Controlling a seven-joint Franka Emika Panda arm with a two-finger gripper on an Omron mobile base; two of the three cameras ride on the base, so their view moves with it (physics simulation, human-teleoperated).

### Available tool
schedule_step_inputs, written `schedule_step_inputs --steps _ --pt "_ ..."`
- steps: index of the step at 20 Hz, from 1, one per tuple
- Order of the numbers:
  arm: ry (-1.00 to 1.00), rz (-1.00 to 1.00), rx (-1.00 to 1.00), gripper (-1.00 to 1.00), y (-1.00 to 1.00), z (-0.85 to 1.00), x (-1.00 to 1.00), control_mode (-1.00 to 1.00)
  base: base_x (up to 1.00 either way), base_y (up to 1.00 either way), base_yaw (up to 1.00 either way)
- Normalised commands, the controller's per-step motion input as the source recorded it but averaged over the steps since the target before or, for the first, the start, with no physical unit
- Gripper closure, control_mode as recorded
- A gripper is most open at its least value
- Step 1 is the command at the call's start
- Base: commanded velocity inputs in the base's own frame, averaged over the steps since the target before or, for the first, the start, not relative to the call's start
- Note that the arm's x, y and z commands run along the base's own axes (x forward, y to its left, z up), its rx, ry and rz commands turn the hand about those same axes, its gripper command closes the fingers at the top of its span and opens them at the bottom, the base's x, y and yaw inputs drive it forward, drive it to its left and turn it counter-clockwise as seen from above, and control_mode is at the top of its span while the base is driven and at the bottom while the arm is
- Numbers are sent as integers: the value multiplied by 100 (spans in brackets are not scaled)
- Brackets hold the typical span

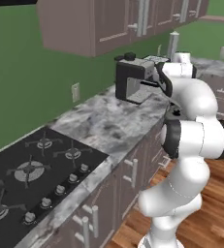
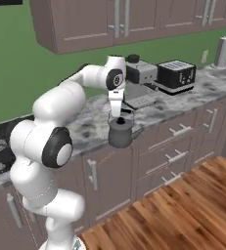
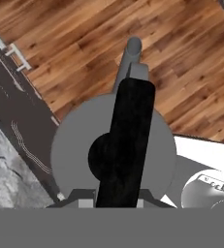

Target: The kettle is done boiling. Turn off the stove, then wait for 300 timesteps before moving the kettle to the dining table.

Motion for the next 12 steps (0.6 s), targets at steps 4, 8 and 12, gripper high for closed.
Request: schedule_step_inputs --steps 4,8,12 --pt "0 0 0 100 0 0 0 100 -10 -1 -57" --pt "0 0 0 100 0 0 0 100 -3 -2 -58" --pt "0 0 0 100 0 0 0 100 0 -2 -56"
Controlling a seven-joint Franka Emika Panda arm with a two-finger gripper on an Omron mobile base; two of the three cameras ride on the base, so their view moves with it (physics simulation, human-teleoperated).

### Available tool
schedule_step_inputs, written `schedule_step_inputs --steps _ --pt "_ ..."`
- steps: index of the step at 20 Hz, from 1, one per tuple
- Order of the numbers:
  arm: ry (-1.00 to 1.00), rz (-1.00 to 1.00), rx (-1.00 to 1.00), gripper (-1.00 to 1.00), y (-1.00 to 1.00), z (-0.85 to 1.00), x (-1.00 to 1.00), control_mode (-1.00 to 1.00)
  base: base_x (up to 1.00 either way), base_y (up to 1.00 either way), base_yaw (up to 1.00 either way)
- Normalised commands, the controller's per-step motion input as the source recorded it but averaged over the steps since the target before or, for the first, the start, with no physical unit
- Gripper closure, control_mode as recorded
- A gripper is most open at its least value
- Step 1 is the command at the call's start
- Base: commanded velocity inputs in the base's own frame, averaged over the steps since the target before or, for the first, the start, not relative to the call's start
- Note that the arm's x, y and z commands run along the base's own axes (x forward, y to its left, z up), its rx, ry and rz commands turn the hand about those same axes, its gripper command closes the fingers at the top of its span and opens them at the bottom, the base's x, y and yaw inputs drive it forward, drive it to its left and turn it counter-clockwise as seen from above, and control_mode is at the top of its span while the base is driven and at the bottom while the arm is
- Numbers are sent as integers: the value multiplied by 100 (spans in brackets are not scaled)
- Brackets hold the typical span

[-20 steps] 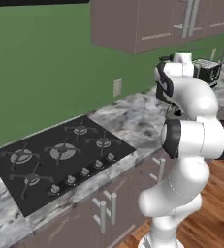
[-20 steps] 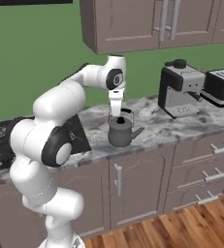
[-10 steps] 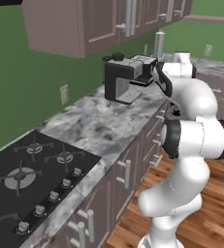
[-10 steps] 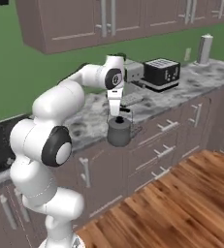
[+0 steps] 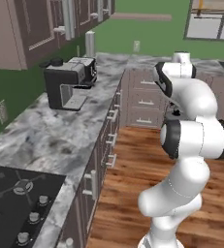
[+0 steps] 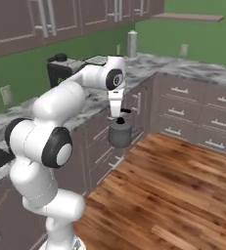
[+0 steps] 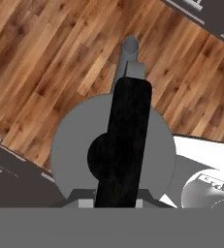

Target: The kettle is done boiling. Turn off the stove, then wait for 300 timesteps before moving the kettle to the dining table.

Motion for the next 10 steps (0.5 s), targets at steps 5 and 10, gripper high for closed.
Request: schedule_step_inputs --steps 5,10 --pt "0 0 0 100 0 0 0 100 0 -2 -56" --pt "0 0 0 100 0 0 0 100 0 -3 -55"
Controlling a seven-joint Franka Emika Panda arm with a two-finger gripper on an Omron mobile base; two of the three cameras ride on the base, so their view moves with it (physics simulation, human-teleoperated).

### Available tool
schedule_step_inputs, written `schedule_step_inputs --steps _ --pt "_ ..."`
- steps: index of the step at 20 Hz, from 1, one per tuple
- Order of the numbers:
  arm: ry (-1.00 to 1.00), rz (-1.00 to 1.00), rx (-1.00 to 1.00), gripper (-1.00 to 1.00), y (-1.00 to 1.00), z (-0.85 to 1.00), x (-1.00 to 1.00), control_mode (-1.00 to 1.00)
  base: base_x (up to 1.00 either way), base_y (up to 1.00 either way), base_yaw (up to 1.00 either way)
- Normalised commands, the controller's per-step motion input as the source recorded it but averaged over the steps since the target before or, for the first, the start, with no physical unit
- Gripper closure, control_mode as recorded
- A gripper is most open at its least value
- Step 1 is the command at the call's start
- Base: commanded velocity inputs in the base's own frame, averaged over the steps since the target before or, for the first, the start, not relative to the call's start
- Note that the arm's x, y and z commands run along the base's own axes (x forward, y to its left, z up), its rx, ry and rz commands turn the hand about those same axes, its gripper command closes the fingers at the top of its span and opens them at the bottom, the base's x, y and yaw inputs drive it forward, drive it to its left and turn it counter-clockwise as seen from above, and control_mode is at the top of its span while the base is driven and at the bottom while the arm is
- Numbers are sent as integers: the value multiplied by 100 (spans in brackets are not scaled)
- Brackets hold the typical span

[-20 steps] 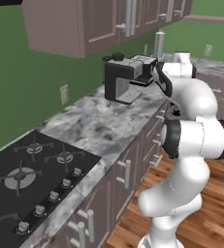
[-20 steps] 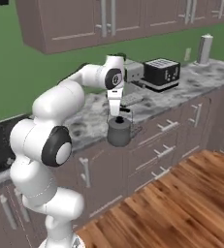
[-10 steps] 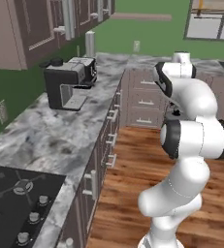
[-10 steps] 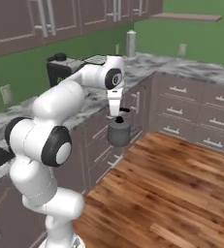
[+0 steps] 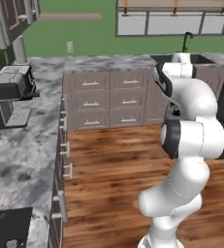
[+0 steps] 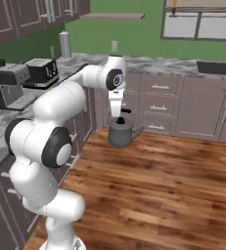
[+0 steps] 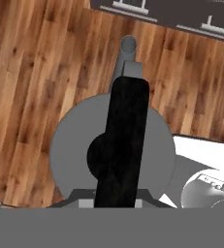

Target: The kettle is done boiling. Turn off the stove, then wait for 300 timesteps before moving the kettle to the dining table.

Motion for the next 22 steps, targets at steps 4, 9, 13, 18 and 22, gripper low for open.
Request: schedule_step_inputs --steps 4,9,13,18,22 --pt "0 0 0 100 0 0 0 100 0 -4 -54" --pt "0 0 0 100 0 0 0 100 0 0 -49" --pt "0 0 0 100 0 0 0 100 11 0 -39" --pt "0 0 0 100 0 0 0 100 30 11 -30" --pt "0 0 0 100 0 0 0 100 43 24 -19"
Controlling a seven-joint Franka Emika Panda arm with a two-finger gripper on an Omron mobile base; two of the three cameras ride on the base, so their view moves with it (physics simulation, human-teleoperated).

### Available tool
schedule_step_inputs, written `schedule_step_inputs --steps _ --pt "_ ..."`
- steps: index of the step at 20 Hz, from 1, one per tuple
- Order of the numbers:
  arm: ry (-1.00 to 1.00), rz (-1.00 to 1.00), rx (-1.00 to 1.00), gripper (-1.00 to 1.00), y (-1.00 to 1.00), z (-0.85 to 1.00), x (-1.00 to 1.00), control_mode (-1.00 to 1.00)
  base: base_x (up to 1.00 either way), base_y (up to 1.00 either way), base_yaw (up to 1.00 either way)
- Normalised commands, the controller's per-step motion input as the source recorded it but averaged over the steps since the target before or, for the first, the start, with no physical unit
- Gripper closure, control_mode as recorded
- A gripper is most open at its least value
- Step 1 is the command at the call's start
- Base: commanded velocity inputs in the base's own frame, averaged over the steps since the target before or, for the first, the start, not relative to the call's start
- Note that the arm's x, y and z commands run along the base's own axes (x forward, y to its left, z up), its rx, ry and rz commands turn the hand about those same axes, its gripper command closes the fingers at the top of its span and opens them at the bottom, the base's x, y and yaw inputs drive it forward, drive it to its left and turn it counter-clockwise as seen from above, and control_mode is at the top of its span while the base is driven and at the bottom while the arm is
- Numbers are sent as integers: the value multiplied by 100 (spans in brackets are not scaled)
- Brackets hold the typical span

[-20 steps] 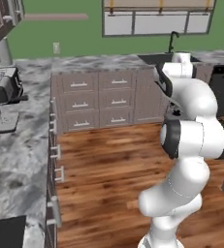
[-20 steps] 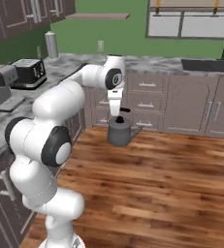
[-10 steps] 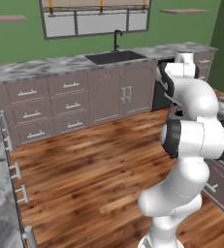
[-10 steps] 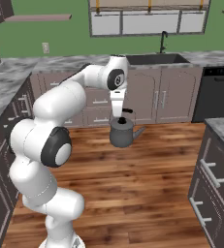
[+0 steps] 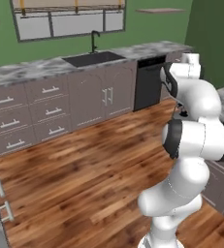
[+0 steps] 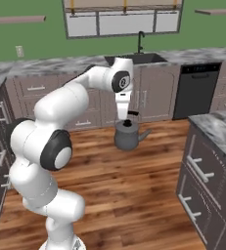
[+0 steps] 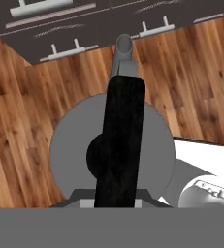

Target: The kettle is done boiling. Turn off the stove, then wait for 300 timesteps before moving the kettle to the dining table.

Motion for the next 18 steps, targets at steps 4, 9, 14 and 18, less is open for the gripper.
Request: schedule_step_inputs --steps 4,9,14,18 --pt "0 0 0 100 0 0 0 100 52 37 -13" --pt "0 0 0 100 0 0 0 100 55 40 -11" --pt "0 0 0 100 0 0 0 100 51 36 -14" --pt "0 0 0 100 0 0 0 100 40 29 -24"
